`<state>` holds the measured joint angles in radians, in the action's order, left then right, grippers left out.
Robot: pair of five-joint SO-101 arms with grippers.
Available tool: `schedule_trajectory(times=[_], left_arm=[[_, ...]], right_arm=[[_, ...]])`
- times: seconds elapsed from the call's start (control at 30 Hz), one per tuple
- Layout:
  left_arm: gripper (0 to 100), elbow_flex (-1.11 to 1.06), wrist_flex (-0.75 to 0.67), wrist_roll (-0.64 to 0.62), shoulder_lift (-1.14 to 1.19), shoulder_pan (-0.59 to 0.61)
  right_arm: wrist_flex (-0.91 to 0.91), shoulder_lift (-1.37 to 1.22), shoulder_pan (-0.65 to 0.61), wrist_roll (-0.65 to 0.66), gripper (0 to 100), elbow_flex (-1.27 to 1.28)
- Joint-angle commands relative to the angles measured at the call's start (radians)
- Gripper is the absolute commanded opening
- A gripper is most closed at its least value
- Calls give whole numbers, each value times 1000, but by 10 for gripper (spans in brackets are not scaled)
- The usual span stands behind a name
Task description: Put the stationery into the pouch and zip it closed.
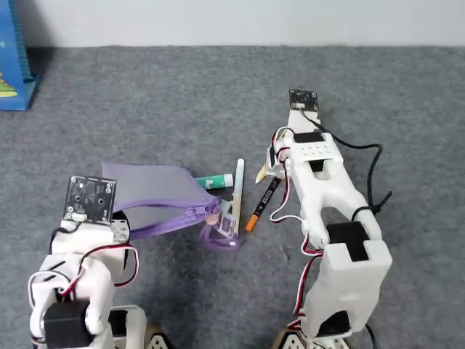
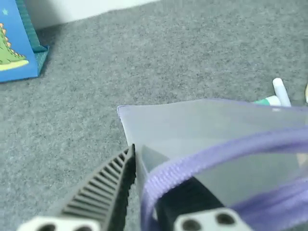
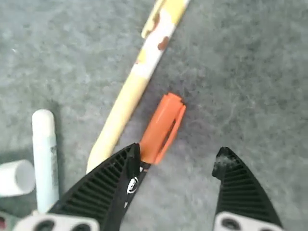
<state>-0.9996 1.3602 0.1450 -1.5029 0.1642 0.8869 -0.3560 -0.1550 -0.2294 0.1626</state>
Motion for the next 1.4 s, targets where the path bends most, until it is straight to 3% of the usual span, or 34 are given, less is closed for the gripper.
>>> schedule_trajectory(times=[0.0,0.2,0.37,0.93,1.2,1.37], left_arm=[[11,4,0,-11,-28,-2],[11,4,2,-11,-28,-3],[11,-19,2,-9,-28,-5],[11,-22,23,31,-26,-6],[11,15,23,31,-11,-2],[11,157,80,31,184,-5]], right_arm=[[-27,-18,5,-12,231,-81],[-10,-160,10,-40,208,-218],[165,-265,7,-41,3,-407],[906,-308,2,-40,8,-867],[909,-143,-4,31,8,-773],[909,61,-35,72,8,-629]])
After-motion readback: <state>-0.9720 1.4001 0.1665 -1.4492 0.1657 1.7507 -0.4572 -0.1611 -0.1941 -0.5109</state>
